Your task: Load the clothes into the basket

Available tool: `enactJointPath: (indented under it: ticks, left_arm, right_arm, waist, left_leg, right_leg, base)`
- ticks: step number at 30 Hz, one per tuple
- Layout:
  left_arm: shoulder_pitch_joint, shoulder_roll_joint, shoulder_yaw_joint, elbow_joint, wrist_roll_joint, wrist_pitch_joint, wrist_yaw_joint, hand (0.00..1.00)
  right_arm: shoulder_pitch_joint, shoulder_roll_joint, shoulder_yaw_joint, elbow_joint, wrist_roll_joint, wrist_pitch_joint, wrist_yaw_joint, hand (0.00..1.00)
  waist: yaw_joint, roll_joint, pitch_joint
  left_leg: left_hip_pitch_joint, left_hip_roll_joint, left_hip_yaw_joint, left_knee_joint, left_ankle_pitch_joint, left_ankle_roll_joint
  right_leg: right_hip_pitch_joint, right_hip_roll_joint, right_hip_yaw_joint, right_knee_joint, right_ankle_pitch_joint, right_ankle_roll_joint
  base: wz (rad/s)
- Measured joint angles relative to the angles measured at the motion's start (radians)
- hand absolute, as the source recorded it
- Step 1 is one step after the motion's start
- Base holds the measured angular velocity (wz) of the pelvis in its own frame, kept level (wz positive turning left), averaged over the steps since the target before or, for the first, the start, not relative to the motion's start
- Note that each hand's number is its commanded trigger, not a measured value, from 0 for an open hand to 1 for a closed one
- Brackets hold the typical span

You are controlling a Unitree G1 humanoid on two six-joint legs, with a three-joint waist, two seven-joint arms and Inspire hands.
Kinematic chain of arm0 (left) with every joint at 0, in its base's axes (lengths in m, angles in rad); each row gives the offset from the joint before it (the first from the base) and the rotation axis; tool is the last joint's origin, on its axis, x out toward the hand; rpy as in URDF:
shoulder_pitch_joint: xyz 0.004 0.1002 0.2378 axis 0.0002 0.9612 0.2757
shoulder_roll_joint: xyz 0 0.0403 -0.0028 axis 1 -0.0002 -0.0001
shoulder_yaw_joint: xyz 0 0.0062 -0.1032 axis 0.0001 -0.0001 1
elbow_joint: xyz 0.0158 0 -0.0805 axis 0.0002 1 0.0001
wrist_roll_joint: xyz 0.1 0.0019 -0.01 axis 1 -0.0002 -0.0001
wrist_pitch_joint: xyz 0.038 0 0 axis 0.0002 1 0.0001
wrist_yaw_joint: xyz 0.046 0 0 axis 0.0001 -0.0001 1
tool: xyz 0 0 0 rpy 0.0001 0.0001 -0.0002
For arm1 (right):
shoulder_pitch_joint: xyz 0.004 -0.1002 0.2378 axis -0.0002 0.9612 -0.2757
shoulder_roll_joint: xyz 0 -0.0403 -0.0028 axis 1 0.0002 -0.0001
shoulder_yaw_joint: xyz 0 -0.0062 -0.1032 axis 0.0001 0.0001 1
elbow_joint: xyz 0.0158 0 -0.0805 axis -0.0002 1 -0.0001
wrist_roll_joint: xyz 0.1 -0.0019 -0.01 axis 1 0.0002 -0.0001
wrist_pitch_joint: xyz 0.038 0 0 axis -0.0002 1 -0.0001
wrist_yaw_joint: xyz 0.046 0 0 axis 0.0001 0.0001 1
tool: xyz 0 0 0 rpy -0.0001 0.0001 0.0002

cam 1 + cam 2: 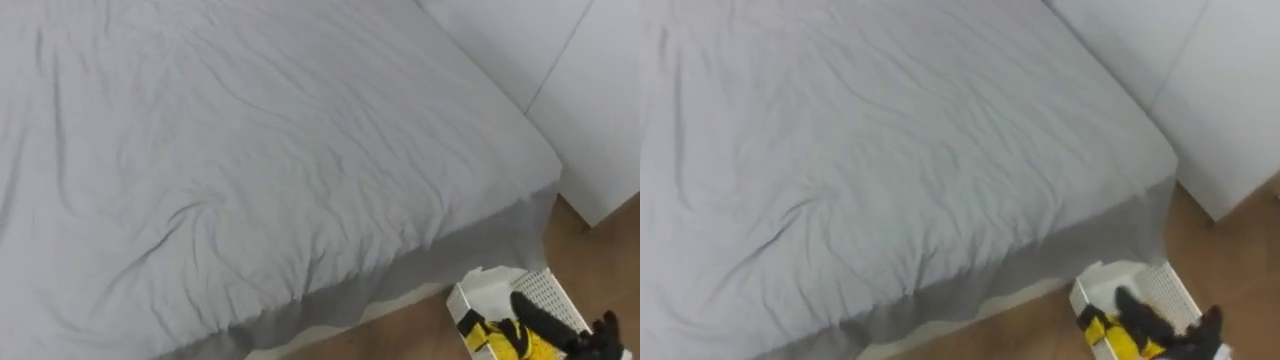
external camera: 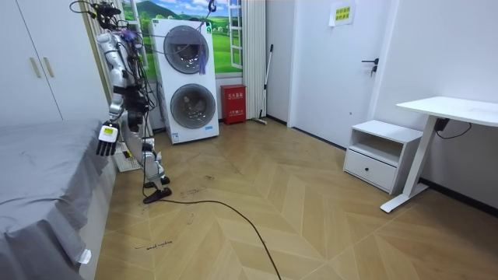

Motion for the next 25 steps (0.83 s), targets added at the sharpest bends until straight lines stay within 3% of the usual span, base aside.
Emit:
enactJointPath:
  ticks: [3,6,9,16,19,25]
  left_arm:
    - [0.008,-0.008,0.020,0.001,0.019,0.000,0.018,0.00]
    - [0.011,-0.008,0.041,0.009,0.019,0.001,0.037,0.00]
    - [0.010,-0.009,0.066,0.031,0.041,0.003,0.056,0.00]
    - [0.002,-0.047,0.162,0.063,0.136,0.030,0.062,0.00]
    - [0.002,-0.061,0.180,0.059,0.153,0.042,0.065,0.00]
    - [-0.007,-0.069,0.218,0.059,0.175,0.044,0.065,0.00]
  right_arm:
    - [-0.004,0.006,0.019,0.134,0.003,0.008,0.061,0.00]
    - [-0.009,0.008,0.042,0.251,-0.014,0.048,0.115,0.00]
    - [-0.021,0.010,0.074,0.363,-0.083,0.062,0.169,0.00]
    - [-0.029,0.014,0.147,0.489,-0.219,0.142,0.251,0.00]
    - [-0.035,0.015,0.165,0.495,-0.226,0.165,0.263,0.00]
    - [-0.061,0.016,0.227,0.491,-0.288,0.179,0.300,0.00]
  waist:
    - [0.010,-0.018,-0.0009]
    - [0.031,-0.045,-0.0020]
    - [0.059,-0.059,-0.0029]
    - [0.128,-0.063,0.0022]
    - [0.140,-0.059,0.0042]
    - [0.189,-0.073,0.0038]
  left_leg:
    - [0.021,-0.007,-0.038,-0.002,0.000,0.000]
    - [0.036,-0.009,-0.064,-0.002,0.000,0.000]
    - [0.043,-0.021,-0.092,0.000,0.000,0.000]
    - [0.054,-0.038,-0.168,0.015,-0.005,0.009]
    - [0.064,-0.049,-0.197,0.016,-0.008,0.014]
    - [0.070,-0.058,-0.218,0.016,-0.010,0.017]
  right_leg:
    - [0.049,-0.009,-0.032,-0.022,-0.005,0.003]
    - [0.103,-0.013,-0.071,-0.054,-0.006,0.006]
    - [0.128,-0.018,-0.101,-0.068,-0.006,0.008]
    - [0.175,-0.043,-0.181,-0.083,-0.021,0.023]
    - [0.201,-0.048,-0.216,-0.085,-0.029,0.031]
    - [0.212,-0.054,-0.230,-0.084,-0.035,0.036]
  base:
    - [0.41]
    - [0.43]
    - [0.32]
    - [0.33]
    - [0.35]
    - [0.09]
